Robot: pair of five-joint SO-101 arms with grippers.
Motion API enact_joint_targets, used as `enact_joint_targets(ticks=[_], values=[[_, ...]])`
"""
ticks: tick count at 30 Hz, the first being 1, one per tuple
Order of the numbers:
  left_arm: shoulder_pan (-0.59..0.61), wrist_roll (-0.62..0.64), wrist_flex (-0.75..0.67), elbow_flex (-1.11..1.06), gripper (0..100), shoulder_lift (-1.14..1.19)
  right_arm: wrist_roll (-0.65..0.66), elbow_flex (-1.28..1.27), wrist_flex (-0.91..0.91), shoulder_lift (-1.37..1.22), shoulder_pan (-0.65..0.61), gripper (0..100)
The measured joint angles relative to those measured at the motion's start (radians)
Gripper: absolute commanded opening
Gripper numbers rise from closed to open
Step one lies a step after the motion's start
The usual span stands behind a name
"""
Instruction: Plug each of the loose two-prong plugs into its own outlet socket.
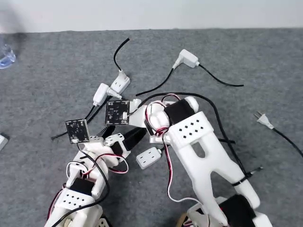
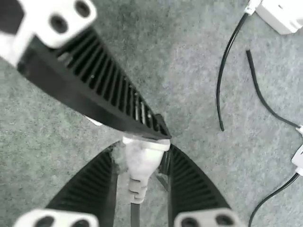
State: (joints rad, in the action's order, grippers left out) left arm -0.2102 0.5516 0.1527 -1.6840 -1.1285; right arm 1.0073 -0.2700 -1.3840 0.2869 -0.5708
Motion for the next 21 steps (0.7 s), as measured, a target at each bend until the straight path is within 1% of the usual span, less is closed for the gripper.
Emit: enact_joint_targets(ticks=[3, 5, 9, 21], values=[[0.006, -0.005, -0.003, -0.003, 44, 0.003, 0.000, -0.054, 0.043, 0.002, 0.000, 0.8], [0.020, -0.005, -0.034, -0.002, 44, 0.002, 0.002, -0.095, 0.075, 0.006, -0.005, 0.8], [0.020, -0.005, -0.052, -0.003, 44, 0.003, 0.002, -0.109, 0.086, 0.023, -0.003, 0.8], [0.023, 0.003, -0.061, 0.000, 44, -0.011, 0.002, -0.034, -0.021, 0.144, -0.003, 0.8]])
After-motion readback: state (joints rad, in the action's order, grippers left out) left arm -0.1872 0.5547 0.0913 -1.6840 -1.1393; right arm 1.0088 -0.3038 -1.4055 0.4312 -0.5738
